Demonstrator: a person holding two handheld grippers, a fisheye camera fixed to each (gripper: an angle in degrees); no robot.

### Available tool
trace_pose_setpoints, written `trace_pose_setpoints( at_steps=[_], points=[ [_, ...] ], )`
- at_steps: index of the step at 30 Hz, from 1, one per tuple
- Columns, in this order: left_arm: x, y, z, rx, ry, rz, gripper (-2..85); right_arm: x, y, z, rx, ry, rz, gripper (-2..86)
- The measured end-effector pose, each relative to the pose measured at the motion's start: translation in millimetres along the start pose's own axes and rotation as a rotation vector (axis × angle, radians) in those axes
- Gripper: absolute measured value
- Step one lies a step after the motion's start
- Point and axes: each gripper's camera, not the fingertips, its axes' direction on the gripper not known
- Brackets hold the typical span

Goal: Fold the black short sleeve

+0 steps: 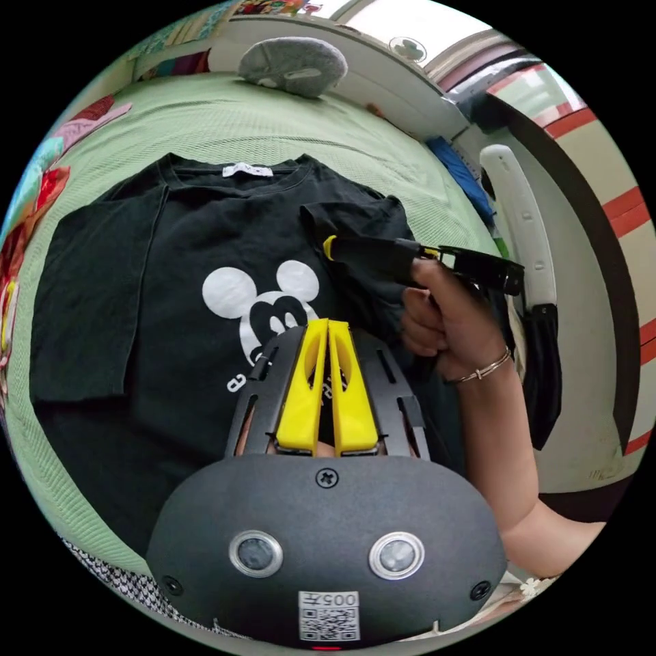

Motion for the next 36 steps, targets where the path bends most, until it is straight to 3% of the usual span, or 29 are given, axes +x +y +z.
trace_pose_setpoints(
  at_steps=[3, 5, 7, 9, 12, 15, 17, 22, 27, 30, 36],
  points=[
    [-10.5, 1.0, -13.9, 0.034, 0.017, -0.013, -0.6, -1.2, 14.2, -23.6, 0.113, -0.029, 0.007, -1.1],
    [-14.8, 2.1, -20.2, 0.045, -0.001, -0.017, -0.7, -3.0, 21.4, -21.8, 0.061, -0.044, 0.034, -1.1],
    [-19.0, 3.0, -27.0, 0.052, -0.039, -0.017, -0.6, -12.5, 38.4, -18.0, 0.036, 0.081, 0.061, -1.1],
    [-22.0, 3.8, -33.7, 0.060, -0.077, -0.027, -0.6, -20.9, 57.2, -20.8, 0.128, 0.148, 0.097, -1.2],
    [-25.6, 8.4, -50.5, 0.111, -0.123, -0.030, -0.4, -42.7, 70.4, -7.8, 0.175, 0.303, 0.025, -1.2],
    [-31.4, 19.5, -79.5, 0.195, -0.134, -0.032, 0.0, -41.6, 63.0, -35.4, 0.108, 0.169, -0.033, -1.2],
    [-37.6, 28.1, -99.5, 0.262, -0.163, -0.016, 0.4, -30.4, 67.9, -67.9, 0.182, 0.093, -0.043, -1.2],
    [-84.3, 18.9, -163.3, 0.323, -0.358, -0.021, 5.9, 16.7, 55.3, -118.3, 0.273, 0.244, -0.151, -0.5],
    [-147.6, -9.9, -187.1, 0.289, -0.271, -0.008, 16.1, 78.1, 12.8, -107.8, 0.228, 0.213, -0.134, 7.8],
    [-164.7, -19.3, -178.5, 0.184, -0.407, 0.036, 17.9, 101.4, -8.3, -93.8, 0.173, 0.134, -0.120, 12.6],
    [-189.2, -32.6, -157.2, 0.100, -0.313, -0.023, 19.0, 100.6, -39.8, -72.6, 0.151, 0.056, -0.130, 13.8]
  ],
)
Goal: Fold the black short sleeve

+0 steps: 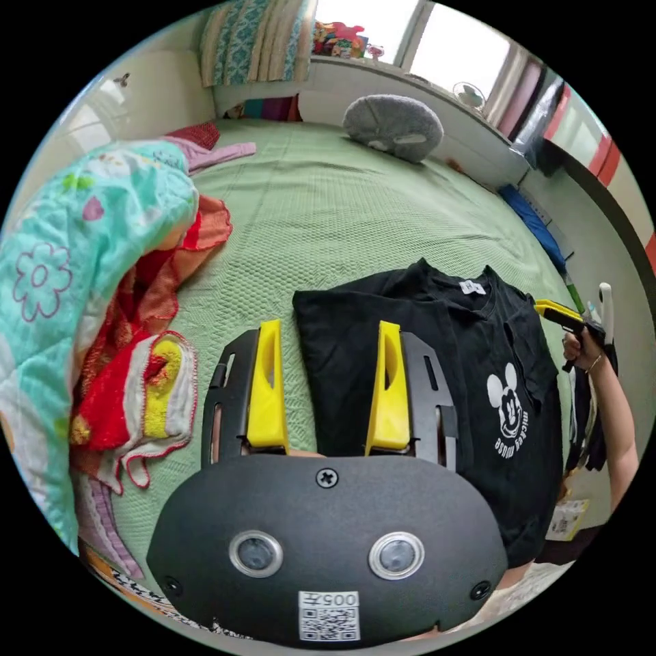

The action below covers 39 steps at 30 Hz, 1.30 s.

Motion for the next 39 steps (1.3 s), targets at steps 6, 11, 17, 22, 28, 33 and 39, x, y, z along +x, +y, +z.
trace_pose_setpoints(
  at_steps=[6, 11, 17, 22, 28, 33, 39],
  points=[
    [17.4, -8.4, -7.1, -0.041, -0.037, 0.056, 14.5, -3.2, -5.3, 17.7, -0.048, 0.092, 0.020, 10.1],
    [33.5, -4.9, -19.1, -0.070, -0.095, 0.093, 7.4, 1.7, 4.9, 0.1, -0.035, 0.013, -0.004, 2.5],
    [59.3, 7.3, -81.4, 0.036, -0.175, 0.171, 4.3, 3.3, 14.1, -60.7, 0.024, 0.004, 0.026, -0.6],
    [78.0, -7.1, -178.8, 0.278, -0.213, 0.048, 3.8, 9.8, -11.8, -153.5, 0.168, 0.081, 0.107, -0.8],
    [114.2, -1.5, -252.4, 0.400, -0.257, 0.082, 3.8, 10.5, -13.9, -245.0, 0.321, 0.117, 0.215, -0.8],
    [119.2, 60.7, -260.0, 0.350, -0.241, 0.114, 4.2, -5.4, 47.4, -261.1, 0.263, 0.135, 0.164, -0.7],
    [96.3, 183.8, -255.1, 0.262, -0.175, 0.105, 4.4, -29.9, 179.9, -268.3, 0.177, 0.116, 0.082, -0.3]
  ],
)
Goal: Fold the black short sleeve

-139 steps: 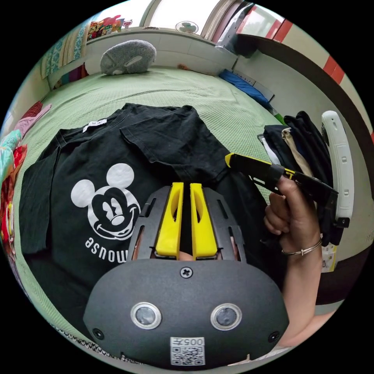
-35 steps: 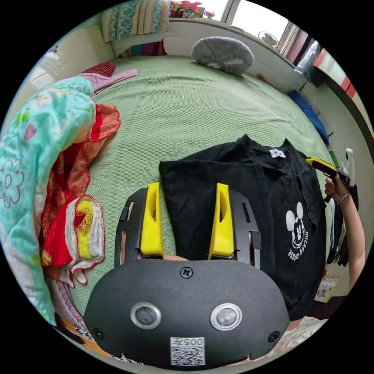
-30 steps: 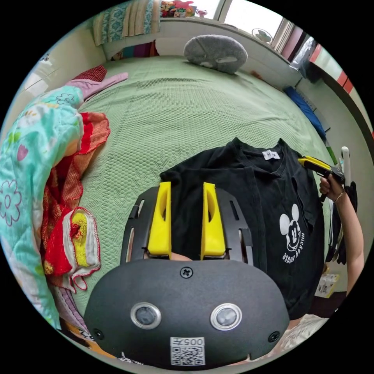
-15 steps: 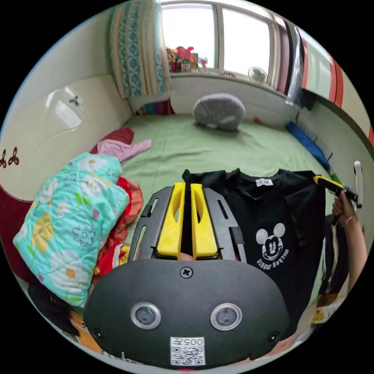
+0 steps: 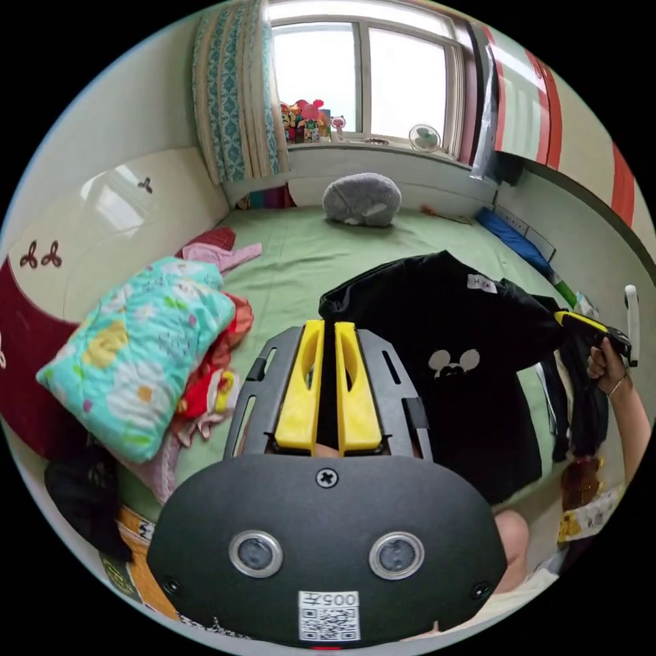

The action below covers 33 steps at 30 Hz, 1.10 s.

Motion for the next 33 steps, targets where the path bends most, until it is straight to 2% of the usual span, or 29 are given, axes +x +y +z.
trace_pose_setpoints(
  at_steps=[2, 4, 6, 10, 17, 23, 26, 28, 31, 33],
  points=[
    [-0.6, 43.5, 6.8, -0.072, 0.007, 0.004, 4.7, -1.6, 47.1, 3.1, -0.057, -0.041, 0.004, 1.0],
    [-4.1, 105.4, 22.5, -0.162, 0.011, -0.046, 6.9, -7.2, 109.1, 26.1, -0.230, -0.068, -0.028, 4.7],
    [-8.8, 148.2, 30.5, -0.218, 0.013, -0.096, 9.5, -6.4, 149.9, 37.7, -0.324, -0.080, -0.001, 7.1],
    [-23.7, 211.2, 22.5, -0.252, 0.122, -0.235, 11.4, 1.3, 206.8, 8.5, -0.251, -0.125, 0.058, 8.4],
    [-16.1, 231.1, 5.6, -0.224, 0.124, -0.212, 13.4, 3.6, 228.2, -18.0, -0.285, -0.088, 0.082, 10.7],
    [7.2, 242.8, 26.5, -0.283, 0.142, -0.218, 13.8, -25.1, 242.6, 2.6, -0.350, -0.020, 0.061, 12.8],
    [26.9, 247.1, 30.9, -0.302, 0.042, -0.153, 13.7, -38.7, 250.7, 11.3, -0.360, 0.070, 0.052, 10.9],
    [39.9, 246.9, 28.3, -0.329, -0.009, -0.119, 12.7, -49.0, 253.7, 6.0, -0.329, 0.095, 0.039, 2.1],
    [52.9, 241.4, 17.0, -0.362, -0.027, -0.026, 4.4, -59.1, 253.6, -2.5, -0.320, 0.134, -0.027, -1.0],
    [56.4, 238.9, 4.5, -0.335, -0.027, -0.006, 2.3, -60.7, 253.4, -12.6, -0.306, 0.157, -0.062, -1.4]
  ],
)
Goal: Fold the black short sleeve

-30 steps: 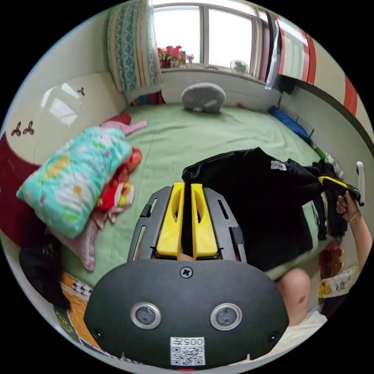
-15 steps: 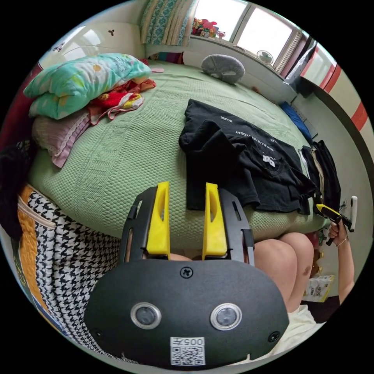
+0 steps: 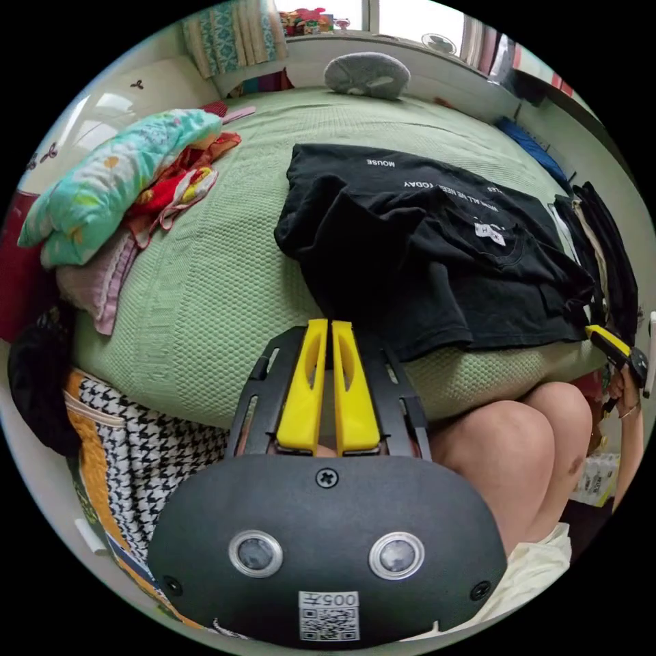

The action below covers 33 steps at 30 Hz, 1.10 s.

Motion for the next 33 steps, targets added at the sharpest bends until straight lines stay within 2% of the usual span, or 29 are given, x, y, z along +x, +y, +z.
trace_pose_setpoints(
  at_steps=[4, 9, 12, 14, 19, 24, 28, 33],
  points=[
    [3.3, 12.9, -13.4, 0.011, -0.007, 0.014, 1.6, 14.0, 13.1, -15.3, 0.021, -0.059, 0.038, -1.5],
    [7.9, 41.9, 10.4, -0.048, 0.016, -0.047, 4.4, 16.3, 32.6, 6.0, 0.023, -0.158, 0.096, -0.7],
    [7.9, 61.7, 1.3, 0.017, 0.053, -0.064, 6.8, 21.5, 44.0, 2.5, 0.000, -0.280, 0.132, 2.5],
    [9.2, 65.7, -10.1, 0.038, 0.065, -0.041, 8.4, 18.2, 47.3, -11.0, 0.028, -0.334, 0.076, 4.1],
    [30.2, 34.6, -54.1, 0.220, 0.108, 0.076, 13.7, -15.3, 10.8, -52.0, 0.115, -0.381, -0.127, 7.6],
    [78.0, -20.9, -46.7, 0.238, 0.085, 0.260, 16.0, -69.6, -51.5, -47.8, 0.117, -0.295, -0.257, 9.8],
    [124.0, -61.6, -15.6, 0.123, 0.068, 0.398, 15.6, -118.6, -99.5, -20.7, 0.041, -0.213, -0.346, 11.4],
    [166.2, -80.7, 21.4, 0.040, 0.030, 0.455, 15.1, -152.1, -131.6, 19.3, -0.079, -0.173, -0.377, 12.3]
  ],
)
